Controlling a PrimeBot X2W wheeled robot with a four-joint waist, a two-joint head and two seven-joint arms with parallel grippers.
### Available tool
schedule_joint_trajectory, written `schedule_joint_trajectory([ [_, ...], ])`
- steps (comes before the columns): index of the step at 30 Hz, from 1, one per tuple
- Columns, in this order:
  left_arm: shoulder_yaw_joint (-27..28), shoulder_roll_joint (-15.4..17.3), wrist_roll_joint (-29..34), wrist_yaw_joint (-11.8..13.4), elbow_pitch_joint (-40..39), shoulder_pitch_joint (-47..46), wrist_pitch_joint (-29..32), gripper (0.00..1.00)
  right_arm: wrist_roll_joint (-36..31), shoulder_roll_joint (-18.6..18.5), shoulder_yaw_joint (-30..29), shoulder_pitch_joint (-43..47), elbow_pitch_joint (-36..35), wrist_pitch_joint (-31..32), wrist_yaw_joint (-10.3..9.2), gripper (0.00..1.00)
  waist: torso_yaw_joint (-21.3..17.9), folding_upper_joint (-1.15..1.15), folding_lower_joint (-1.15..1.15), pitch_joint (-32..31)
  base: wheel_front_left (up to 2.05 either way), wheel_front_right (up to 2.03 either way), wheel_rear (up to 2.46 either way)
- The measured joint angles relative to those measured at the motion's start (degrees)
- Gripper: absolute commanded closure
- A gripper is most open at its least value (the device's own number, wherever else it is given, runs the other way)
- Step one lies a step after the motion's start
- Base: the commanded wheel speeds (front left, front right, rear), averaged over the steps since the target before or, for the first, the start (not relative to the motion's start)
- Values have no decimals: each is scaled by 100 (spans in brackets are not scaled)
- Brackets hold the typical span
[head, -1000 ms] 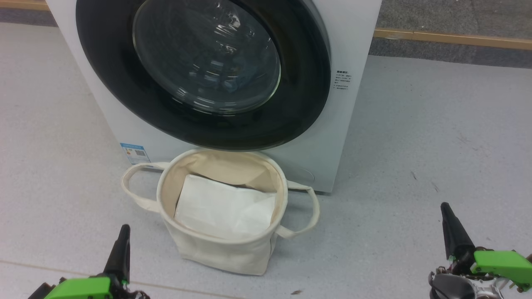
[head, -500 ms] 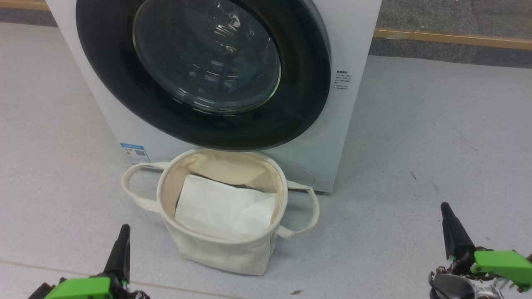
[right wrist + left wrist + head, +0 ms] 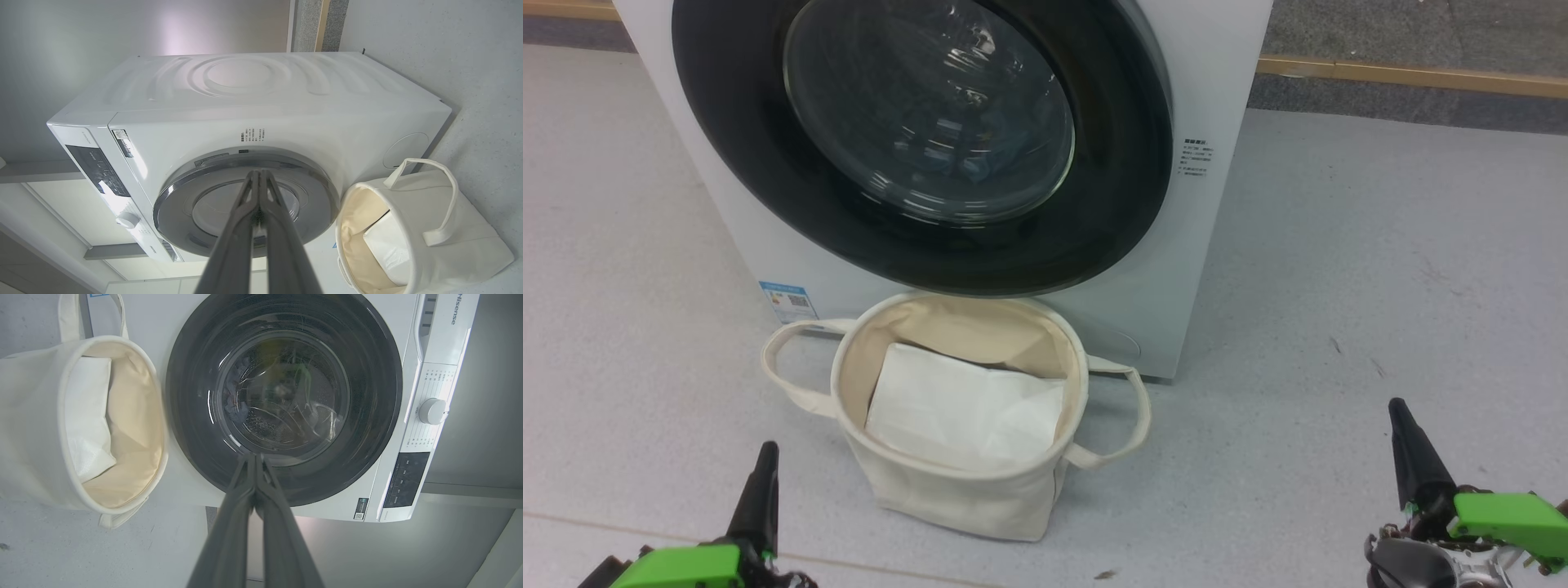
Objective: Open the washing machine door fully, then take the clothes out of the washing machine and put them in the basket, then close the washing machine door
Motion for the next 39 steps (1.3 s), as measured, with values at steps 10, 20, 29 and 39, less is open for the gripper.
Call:
schedule_joint_trajectory([
  [10, 0, 0, 0, 0, 0, 0, 0, 100, 0, 0, 0, 0, 0, 0, 0, 100, 0, 0, 0, 0, 0, 0, 0],
  [20, 0, 0, 0, 0, 0, 0, 0, 100, 0, 0, 0, 0, 0, 0, 0, 100, 0, 0, 0, 0, 0, 0, 0],
  [29, 0, 0, 0, 0, 0, 0, 0, 100, 0, 0, 0, 0, 0, 0, 0, 100, 0, 0, 0, 0, 0, 0, 0],
  [39, 0, 0, 0, 0, 0, 0, 0, 100, 0, 0, 0, 0, 0, 0, 0, 100, 0, 0, 0, 0, 0, 0, 0],
])
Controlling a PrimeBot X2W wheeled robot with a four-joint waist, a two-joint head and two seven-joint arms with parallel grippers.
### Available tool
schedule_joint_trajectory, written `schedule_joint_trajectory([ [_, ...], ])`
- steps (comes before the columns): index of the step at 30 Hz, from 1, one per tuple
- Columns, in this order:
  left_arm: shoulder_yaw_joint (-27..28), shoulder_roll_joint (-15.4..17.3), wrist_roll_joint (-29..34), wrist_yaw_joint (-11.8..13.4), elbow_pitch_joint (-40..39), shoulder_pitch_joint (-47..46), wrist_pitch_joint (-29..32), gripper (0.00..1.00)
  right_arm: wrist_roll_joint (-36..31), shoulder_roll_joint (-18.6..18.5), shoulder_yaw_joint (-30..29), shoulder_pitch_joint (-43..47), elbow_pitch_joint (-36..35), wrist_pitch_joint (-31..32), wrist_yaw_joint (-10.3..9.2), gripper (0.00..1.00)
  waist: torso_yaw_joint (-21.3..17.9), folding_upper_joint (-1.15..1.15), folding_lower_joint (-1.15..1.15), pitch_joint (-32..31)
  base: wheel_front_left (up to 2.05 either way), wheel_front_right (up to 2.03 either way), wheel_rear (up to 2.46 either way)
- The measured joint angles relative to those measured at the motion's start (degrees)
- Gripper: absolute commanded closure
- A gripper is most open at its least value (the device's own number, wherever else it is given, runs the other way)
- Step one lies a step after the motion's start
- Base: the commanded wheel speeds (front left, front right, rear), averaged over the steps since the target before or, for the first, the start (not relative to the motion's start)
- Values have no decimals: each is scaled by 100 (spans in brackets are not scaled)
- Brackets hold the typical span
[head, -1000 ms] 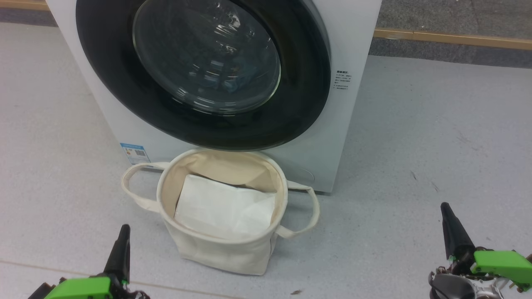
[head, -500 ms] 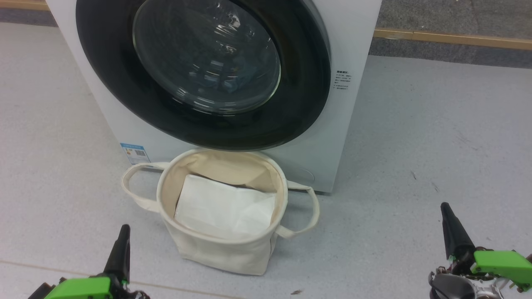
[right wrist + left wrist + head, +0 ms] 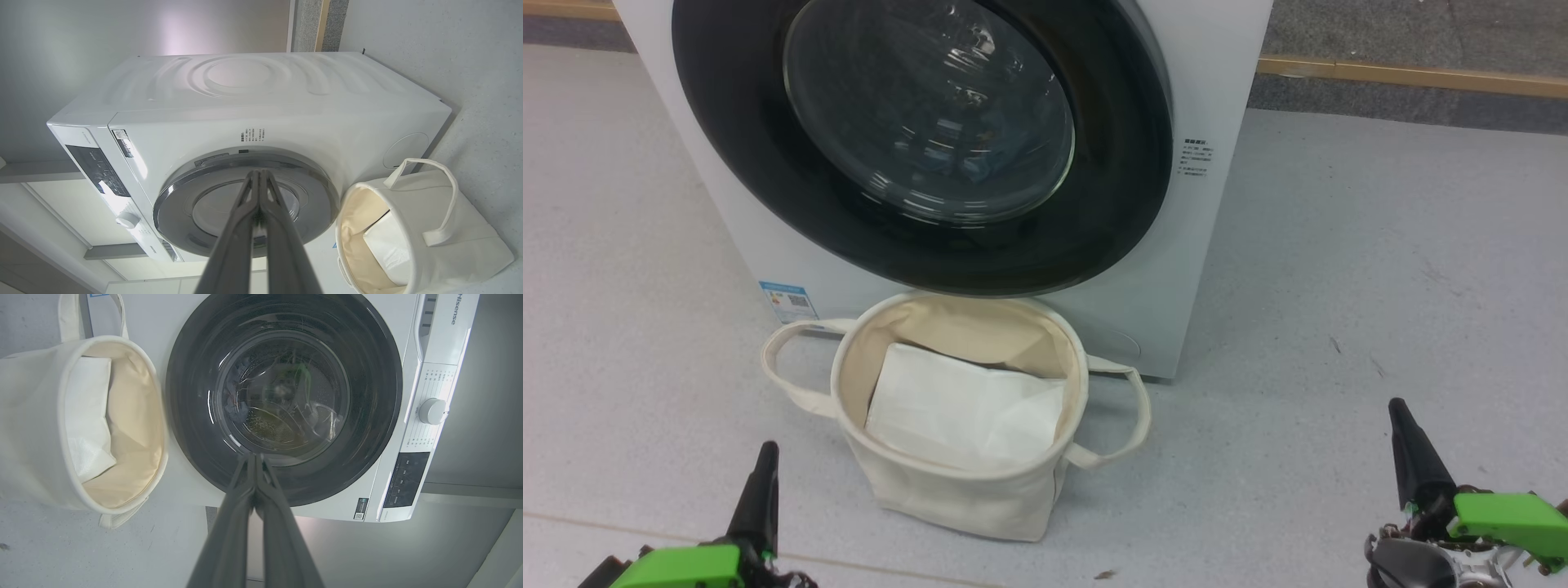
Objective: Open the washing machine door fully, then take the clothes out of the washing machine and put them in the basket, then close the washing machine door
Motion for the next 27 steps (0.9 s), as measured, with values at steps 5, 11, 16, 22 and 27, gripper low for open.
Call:
schedule_joint_trajectory([
  [5, 0, 0, 0, 0, 0, 0, 0, 100, 0, 0, 0, 0, 0, 0, 0, 100, 0, 0, 0, 0, 0, 0, 0],
  [11, -19, -12, 1, 5, 299, 104, -8, 0, -1, 21, 10, 75, 305, -4, 1, 0, 0, 0, 0, 0, 0, 0, 0],
  [16, -25, -44, 1, 9, 625, 416, -14, 0, -1, 41, 34, 362, 638, -14, 0, 0, 4, 0, 0, 5, 0, 0, 0],
  [22, -24, -45, 16, 9, 608, 382, -120, 0, 0, 42, 140, 322, 624, -102, 0, 0, 13, 0, 6, -9, 0, 0, 0],
  [27, -22, -45, 59, 10, 548, 357, -193, 0, 0, 42, 204, 316, 623, -166, 0, 0, 20, 0, 1, 5, 0, 0, 0],
])
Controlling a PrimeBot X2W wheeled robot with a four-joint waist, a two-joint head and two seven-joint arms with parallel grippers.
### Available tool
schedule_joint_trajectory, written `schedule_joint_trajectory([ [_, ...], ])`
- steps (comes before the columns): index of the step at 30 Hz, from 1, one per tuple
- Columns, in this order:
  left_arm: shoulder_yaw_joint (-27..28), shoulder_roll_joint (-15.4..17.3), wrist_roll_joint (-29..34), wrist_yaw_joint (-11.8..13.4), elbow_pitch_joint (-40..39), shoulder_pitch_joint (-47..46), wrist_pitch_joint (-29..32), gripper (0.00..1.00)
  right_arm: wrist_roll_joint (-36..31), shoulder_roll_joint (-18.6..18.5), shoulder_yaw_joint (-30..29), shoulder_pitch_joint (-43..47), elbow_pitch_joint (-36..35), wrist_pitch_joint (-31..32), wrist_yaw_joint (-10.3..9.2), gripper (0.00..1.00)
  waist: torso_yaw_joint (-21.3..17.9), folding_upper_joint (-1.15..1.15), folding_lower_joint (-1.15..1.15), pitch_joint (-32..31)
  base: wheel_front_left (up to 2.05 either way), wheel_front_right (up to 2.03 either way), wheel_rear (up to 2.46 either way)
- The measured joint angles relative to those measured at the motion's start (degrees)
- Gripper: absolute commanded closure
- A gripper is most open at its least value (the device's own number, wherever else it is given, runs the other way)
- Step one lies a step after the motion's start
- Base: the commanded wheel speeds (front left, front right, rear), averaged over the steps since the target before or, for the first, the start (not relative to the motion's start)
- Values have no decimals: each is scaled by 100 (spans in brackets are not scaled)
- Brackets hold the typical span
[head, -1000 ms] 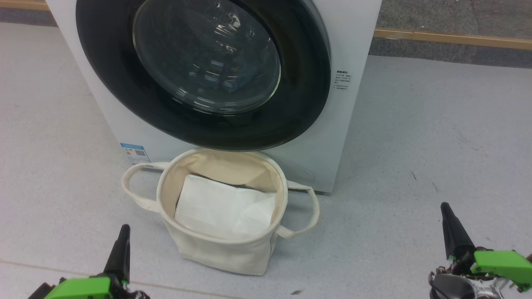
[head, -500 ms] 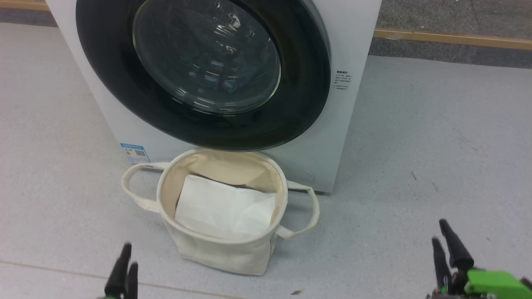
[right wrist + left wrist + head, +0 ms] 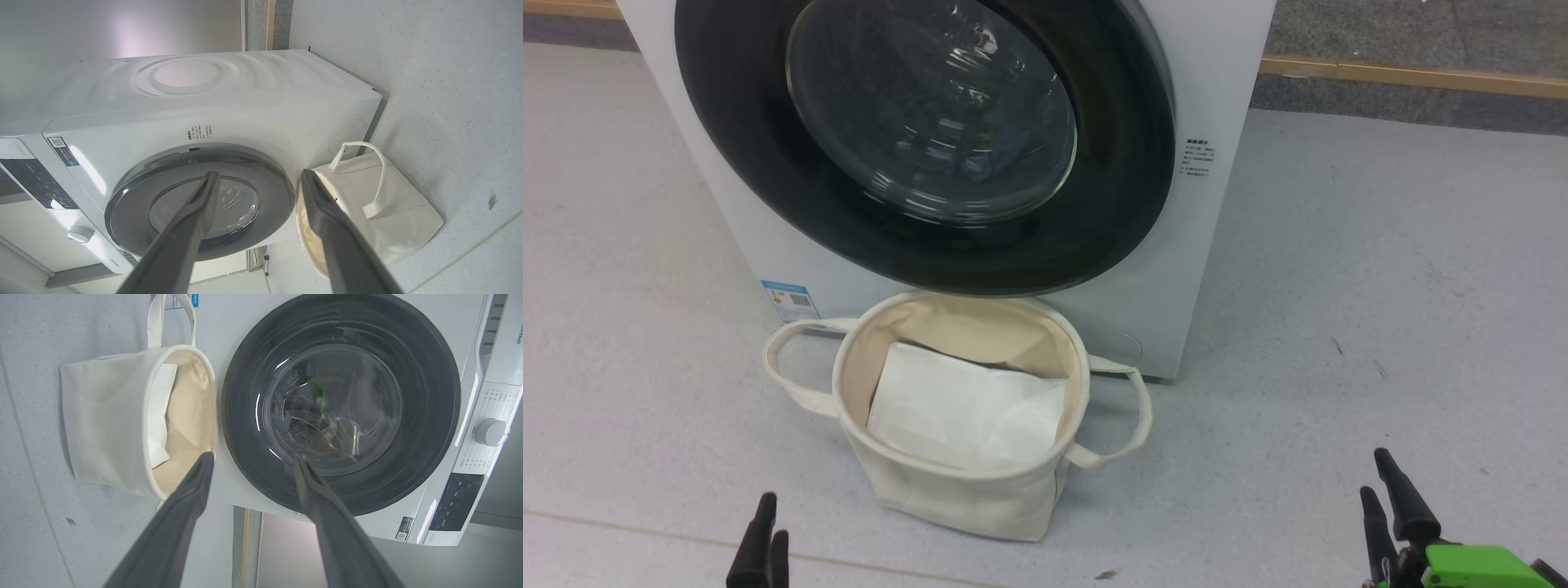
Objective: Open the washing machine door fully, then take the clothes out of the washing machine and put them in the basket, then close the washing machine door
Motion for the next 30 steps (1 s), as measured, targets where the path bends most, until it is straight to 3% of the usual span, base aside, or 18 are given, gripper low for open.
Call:
schedule_joint_trajectory([
  [15, -44, 38, 493, 96, -187, -131, -242, 0, -223, -1, 182, -182, -64, -278, 0, 0, 20, 0, 0, -3, 0, 0, 0],
  [30, -467, 410, 1758, 353, -407, -300, -480, 0, -1690, -3, 399, -424, -274, -516, 0, 0, 42, 0, -1, -1, 0, 0, 0],
])
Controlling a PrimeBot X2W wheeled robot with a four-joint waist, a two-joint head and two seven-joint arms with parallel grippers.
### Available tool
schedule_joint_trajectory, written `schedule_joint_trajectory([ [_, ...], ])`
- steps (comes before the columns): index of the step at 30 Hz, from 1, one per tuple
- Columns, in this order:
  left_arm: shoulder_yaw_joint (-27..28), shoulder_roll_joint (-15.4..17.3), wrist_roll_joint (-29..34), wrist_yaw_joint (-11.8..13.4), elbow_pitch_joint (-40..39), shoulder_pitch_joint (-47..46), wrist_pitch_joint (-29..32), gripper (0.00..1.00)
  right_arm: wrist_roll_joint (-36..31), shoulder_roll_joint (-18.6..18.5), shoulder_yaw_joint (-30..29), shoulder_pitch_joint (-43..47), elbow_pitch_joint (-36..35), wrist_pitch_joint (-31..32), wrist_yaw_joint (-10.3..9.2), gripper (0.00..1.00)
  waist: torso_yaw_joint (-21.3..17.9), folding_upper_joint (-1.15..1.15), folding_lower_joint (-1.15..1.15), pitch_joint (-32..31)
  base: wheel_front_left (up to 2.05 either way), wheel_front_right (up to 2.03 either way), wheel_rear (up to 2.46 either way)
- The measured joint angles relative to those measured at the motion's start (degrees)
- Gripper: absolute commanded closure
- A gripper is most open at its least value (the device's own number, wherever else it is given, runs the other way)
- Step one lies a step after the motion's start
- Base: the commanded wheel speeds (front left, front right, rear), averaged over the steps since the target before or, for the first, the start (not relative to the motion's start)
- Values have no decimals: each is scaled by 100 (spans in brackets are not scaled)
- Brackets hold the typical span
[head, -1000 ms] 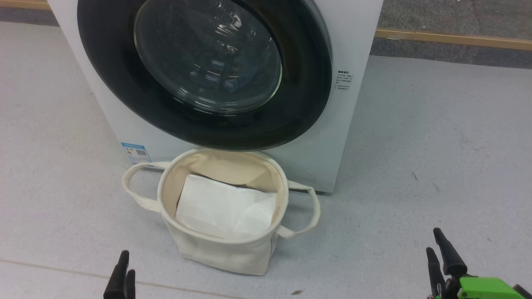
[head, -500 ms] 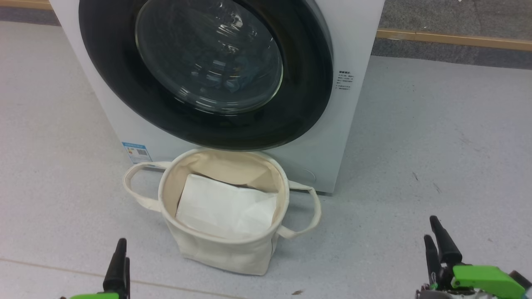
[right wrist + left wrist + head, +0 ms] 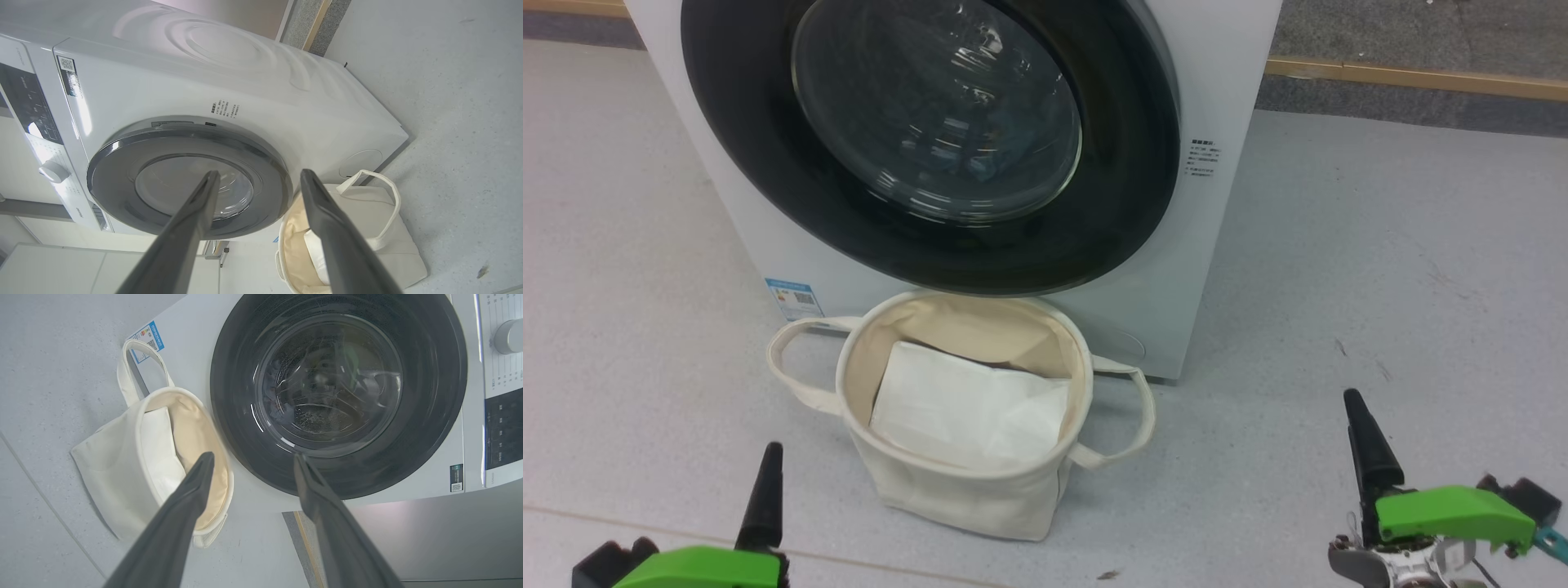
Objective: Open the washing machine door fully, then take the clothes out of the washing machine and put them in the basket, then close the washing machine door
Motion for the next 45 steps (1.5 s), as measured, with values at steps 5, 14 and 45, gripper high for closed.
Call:
schedule_joint_trajectory([
  [5, -191, 124, 465, 103, -64, -88, -99, 0, -649, 0, 82, -83, -69, -88, 0, 0, 9, 0, 0, -9, 0, 0, 0],
  [14, -439, 376, 1178, 253, -109, -154, -220, 0, -1767, -3, 181, -170, -112, -209, 1, 0, 8, 0, 0, -31, 0, 0, 0],
  [45, -1411, 1005, 3594, 831, -210, -692, -700, 0, -4710, -18, 281, -538, -183, -743, 1, 0, -8, 0, 0, -91, 0, 0, 0],
])
